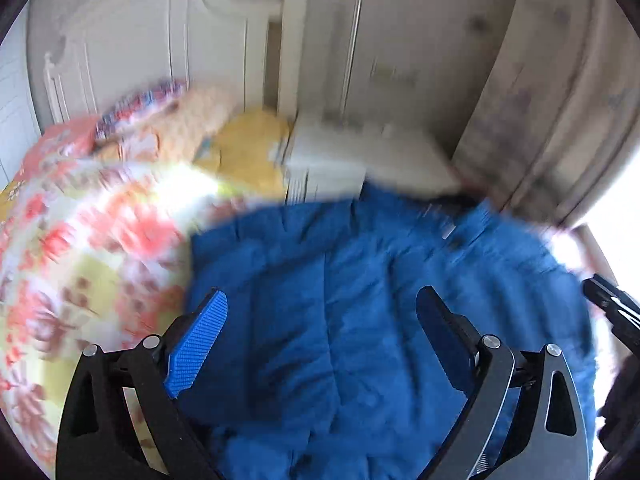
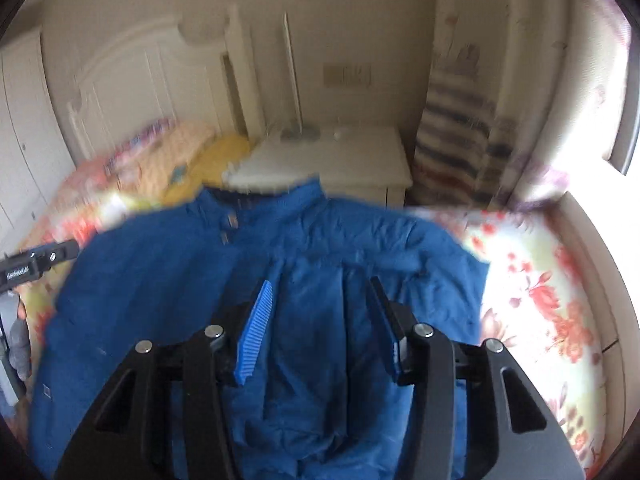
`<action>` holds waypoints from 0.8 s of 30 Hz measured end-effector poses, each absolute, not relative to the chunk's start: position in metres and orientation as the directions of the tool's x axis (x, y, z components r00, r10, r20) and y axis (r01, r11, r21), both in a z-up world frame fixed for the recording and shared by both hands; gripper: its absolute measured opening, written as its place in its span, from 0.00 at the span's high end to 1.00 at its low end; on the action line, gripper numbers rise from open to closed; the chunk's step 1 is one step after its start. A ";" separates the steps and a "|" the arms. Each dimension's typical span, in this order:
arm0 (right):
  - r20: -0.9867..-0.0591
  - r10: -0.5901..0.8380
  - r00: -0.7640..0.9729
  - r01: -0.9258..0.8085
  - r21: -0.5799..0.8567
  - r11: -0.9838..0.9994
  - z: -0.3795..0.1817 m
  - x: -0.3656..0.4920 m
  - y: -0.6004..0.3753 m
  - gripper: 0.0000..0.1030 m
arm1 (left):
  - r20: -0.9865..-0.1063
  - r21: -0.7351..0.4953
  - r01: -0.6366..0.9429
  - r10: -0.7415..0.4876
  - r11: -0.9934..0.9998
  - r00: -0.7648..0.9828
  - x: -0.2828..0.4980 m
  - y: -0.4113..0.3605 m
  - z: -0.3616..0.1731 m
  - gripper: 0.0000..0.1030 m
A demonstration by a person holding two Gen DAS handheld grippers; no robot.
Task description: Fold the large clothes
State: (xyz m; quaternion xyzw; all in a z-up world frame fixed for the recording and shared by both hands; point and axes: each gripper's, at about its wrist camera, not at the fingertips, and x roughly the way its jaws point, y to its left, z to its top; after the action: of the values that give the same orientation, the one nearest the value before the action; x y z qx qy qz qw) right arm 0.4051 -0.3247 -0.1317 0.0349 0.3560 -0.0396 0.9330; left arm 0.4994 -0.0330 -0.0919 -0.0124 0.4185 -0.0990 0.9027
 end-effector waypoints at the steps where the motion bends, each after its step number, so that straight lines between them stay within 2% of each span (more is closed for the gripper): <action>1: -0.714 -0.071 0.697 0.115 0.014 0.993 -0.149 0.413 -0.325 0.53 | -0.792 -0.083 0.162 -0.163 0.983 0.588 0.507 -0.037 -0.115 0.10; 2: -0.718 -0.056 0.694 0.098 0.018 0.995 -0.163 0.413 -0.327 0.52 | -0.810 -0.062 0.169 -0.148 0.984 0.567 0.508 -0.038 -0.135 0.09; 3: -0.696 -0.044 0.717 0.080 0.019 0.997 -0.167 0.409 -0.326 0.52 | -0.771 -0.014 0.201 -0.139 0.979 0.621 0.502 -0.044 -0.144 0.08; 5: -0.698 -0.035 0.715 0.064 0.016 0.998 -0.168 0.404 -0.327 0.52 | -0.758 0.021 0.218 -0.127 0.976 0.640 0.493 -0.045 -0.145 0.08; 8: -0.730 -0.044 0.682 0.065 0.000 0.998 -0.147 0.407 -0.327 0.52 | -0.771 -0.011 0.231 -0.156 0.973 0.618 0.495 -0.041 -0.122 0.10; 12: -0.649 -0.081 0.756 0.087 -0.023 0.996 -0.117 0.425 -0.329 0.49 | -0.685 -0.008 0.238 -0.179 0.971 0.706 0.509 -0.045 -0.078 0.08; 14: -0.689 -0.095 0.719 0.120 -0.013 0.993 -0.128 0.452 -0.336 0.49 | -0.714 0.015 0.240 -0.158 0.971 0.682 0.535 -0.053 -0.085 0.08; 16: -0.751 -0.101 0.652 0.145 -0.007 0.989 -0.158 0.476 -0.344 0.47 | -0.783 0.036 0.207 -0.101 0.978 0.614 0.565 -0.055 -0.115 0.08; 17: -0.742 -0.100 0.663 0.134 -0.014 0.991 -0.164 0.478 -0.343 0.46 | -0.818 0.020 0.206 -0.103 0.978 0.567 0.576 -0.054 -0.136 0.06; 19: -0.730 -0.094 0.676 0.135 -0.003 0.991 -0.167 0.479 -0.344 0.46 | -0.810 -0.020 0.218 -0.143 0.976 0.569 0.578 -0.051 -0.147 0.04; 24: -0.725 -0.084 0.683 0.149 0.025 0.989 -0.162 0.472 -0.350 0.47 | -0.799 -0.022 0.208 -0.143 0.978 0.585 0.572 -0.051 -0.137 0.06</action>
State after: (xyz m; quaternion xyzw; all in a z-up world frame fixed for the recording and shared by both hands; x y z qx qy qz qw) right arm 0.4718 -0.3500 -0.1618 0.0409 0.3927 -0.0635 0.9165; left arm 0.5719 -0.0506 -0.1368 0.0367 0.4448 -0.0985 0.8894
